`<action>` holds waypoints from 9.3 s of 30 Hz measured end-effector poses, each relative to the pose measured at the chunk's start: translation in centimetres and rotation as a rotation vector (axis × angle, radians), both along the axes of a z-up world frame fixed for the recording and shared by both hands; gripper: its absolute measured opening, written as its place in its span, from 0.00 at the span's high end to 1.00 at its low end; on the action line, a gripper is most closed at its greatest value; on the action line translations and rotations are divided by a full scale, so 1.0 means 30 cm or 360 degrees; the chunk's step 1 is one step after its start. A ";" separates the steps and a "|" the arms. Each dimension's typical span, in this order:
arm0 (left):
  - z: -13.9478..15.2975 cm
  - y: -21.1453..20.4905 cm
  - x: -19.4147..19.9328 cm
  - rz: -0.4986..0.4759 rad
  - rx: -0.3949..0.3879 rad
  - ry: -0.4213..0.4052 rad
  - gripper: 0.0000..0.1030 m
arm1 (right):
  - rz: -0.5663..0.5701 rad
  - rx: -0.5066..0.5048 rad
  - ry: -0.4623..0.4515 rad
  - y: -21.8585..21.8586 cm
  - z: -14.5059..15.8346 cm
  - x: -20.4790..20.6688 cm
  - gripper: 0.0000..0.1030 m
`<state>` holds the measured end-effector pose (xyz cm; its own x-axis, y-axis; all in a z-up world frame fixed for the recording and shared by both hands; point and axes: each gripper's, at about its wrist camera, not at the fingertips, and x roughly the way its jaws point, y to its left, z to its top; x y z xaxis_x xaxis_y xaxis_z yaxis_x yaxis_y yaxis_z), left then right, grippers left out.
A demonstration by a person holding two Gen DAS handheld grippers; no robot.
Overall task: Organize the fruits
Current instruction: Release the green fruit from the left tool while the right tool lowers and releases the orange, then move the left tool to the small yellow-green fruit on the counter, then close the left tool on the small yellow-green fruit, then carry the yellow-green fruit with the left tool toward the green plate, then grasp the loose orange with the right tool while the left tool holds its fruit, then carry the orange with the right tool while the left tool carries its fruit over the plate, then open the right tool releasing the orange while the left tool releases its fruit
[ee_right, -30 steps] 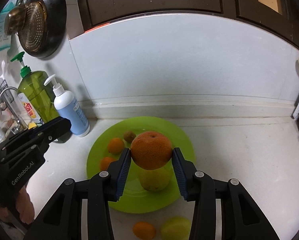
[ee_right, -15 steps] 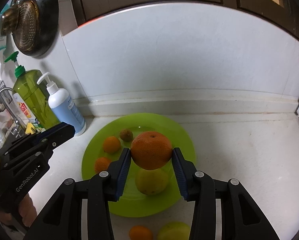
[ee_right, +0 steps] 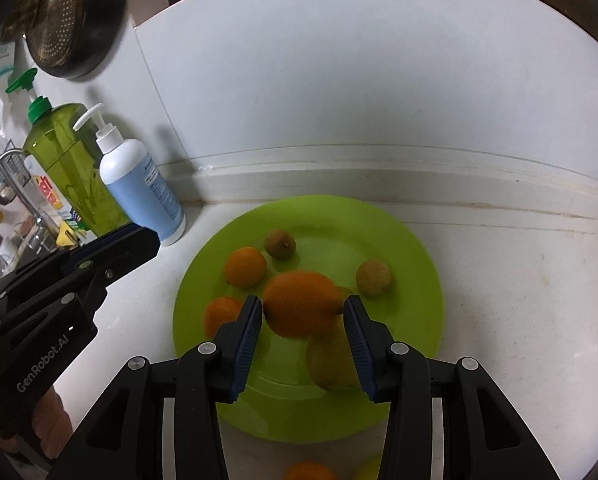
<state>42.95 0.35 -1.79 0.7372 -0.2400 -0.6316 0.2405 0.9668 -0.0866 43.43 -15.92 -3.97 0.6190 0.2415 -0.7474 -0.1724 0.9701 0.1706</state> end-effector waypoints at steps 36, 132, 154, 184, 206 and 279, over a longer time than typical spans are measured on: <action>0.169 0.051 -0.345 -0.0087 0.0350 -0.0129 0.43 | -0.0120 -0.0042 -0.0185 -0.020 0.186 -0.333 0.42; -0.028 0.061 -0.745 -0.0044 0.0208 0.0135 0.72 | 0.0123 -0.0098 -0.0106 0.109 0.043 -0.708 0.42; -0.102 -0.047 -0.403 -0.0155 0.0224 0.0161 0.72 | -0.0118 0.0020 0.0136 0.007 -0.122 -0.420 0.42; -0.178 -0.063 -0.308 -0.0160 0.0199 0.0260 0.72 | -0.0205 -0.0028 0.0214 0.029 -0.189 -0.308 0.63; -0.025 -0.074 -0.390 -0.0189 0.0118 0.0133 0.72 | -0.0133 0.0031 -0.0009 0.022 0.012 -0.408 0.63; 0.093 -0.170 -0.007 -0.0193 0.0208 0.0057 0.43 | -0.0131 -0.0156 -0.0084 -0.108 0.122 -0.069 0.50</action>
<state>42.75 -4.76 1.00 0.6841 -0.2402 -0.6887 0.3552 0.9344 0.0269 41.36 -19.16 -0.31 0.6726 0.1154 -0.7309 -0.0975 0.9930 0.0670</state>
